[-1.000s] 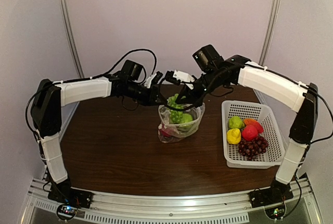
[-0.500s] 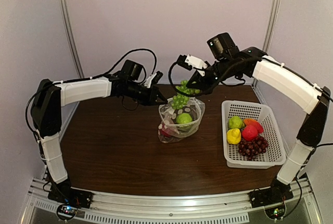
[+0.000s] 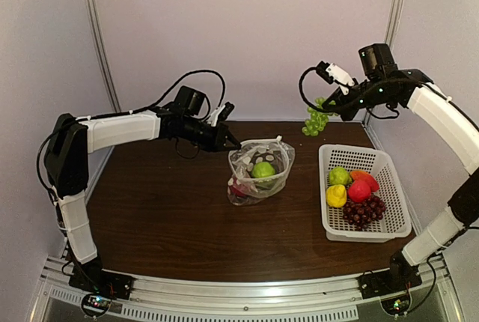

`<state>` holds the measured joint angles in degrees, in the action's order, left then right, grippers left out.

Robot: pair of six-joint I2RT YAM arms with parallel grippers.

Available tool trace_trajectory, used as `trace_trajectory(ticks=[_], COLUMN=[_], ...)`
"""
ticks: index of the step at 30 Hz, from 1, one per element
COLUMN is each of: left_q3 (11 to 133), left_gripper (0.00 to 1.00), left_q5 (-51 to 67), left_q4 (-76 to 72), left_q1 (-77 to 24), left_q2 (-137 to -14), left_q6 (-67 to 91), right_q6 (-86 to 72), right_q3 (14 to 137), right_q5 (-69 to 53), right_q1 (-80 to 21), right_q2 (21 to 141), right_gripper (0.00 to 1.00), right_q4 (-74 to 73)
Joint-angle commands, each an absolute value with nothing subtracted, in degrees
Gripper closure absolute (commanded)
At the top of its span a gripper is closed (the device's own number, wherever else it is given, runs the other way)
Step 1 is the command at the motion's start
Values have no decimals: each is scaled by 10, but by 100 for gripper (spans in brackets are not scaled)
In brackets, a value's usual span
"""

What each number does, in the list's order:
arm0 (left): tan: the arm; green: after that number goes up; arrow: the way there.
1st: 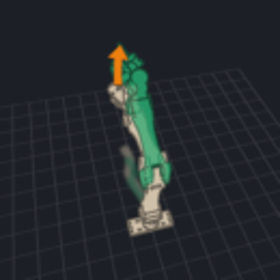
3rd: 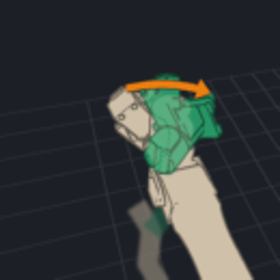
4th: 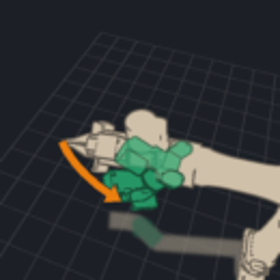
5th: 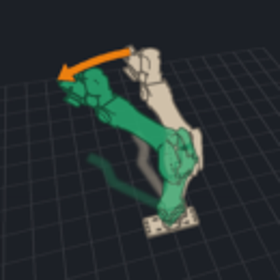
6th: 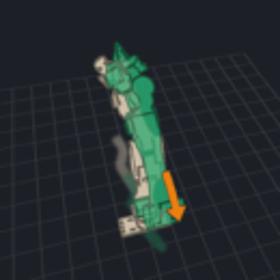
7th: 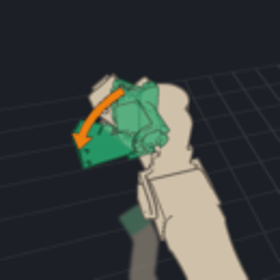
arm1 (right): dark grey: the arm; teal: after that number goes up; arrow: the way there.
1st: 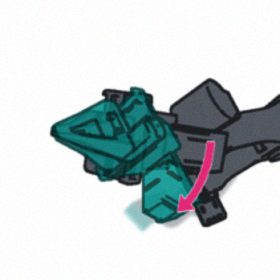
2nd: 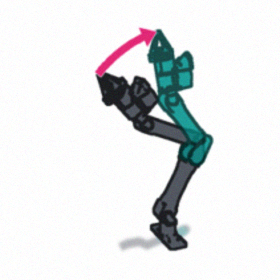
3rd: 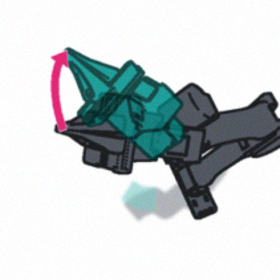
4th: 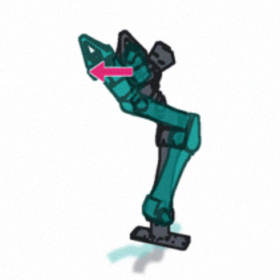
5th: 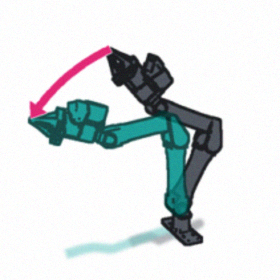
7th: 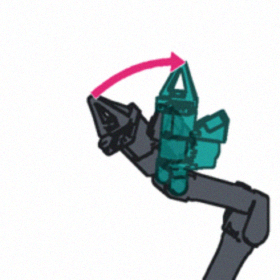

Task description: Open the zip-top bag and remove the fake food

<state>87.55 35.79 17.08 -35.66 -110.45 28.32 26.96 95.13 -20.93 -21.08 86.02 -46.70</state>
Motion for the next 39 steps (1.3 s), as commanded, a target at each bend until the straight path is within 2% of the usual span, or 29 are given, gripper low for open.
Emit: trace_trajectory(ticks=[1, 14, 30, 32, 34, 36, 39], left_q3=[873, 874, 878, 878, 878, 878, 878], left_gripper=[100, 100, 100, 100, 100, 100, 100], left_q5=[352, 348, 350, 352, 353, 354, 357], left_q4=[154, 156, 161, 162, 162, 162, 162], left_q1=[-353, -353, -353, -353, -354, -354, -355], left_q2=[-1094, -1103, -1105, -1105, -1105, -1106, -1106], left_q6=[272, 272, 272, 272, 272, 272, 272], right_q6=[288, 310, 242, 238, 243, 249, 246], right_q3=[890, 775, 650, 647, 654, 665, 677], right_q5=[-200, -163, -170, -170, -187, -214, -240], right_q1=[-159, -43, 42, 45, 45, 44, 43], right_q2=[812, 731, 803, 814, 820, 816, 807], right_gripper=[100, 100, 100, 70, 54, 48, 45], right_q4=[-476, -502, -418, -417, -432, -442, -439])
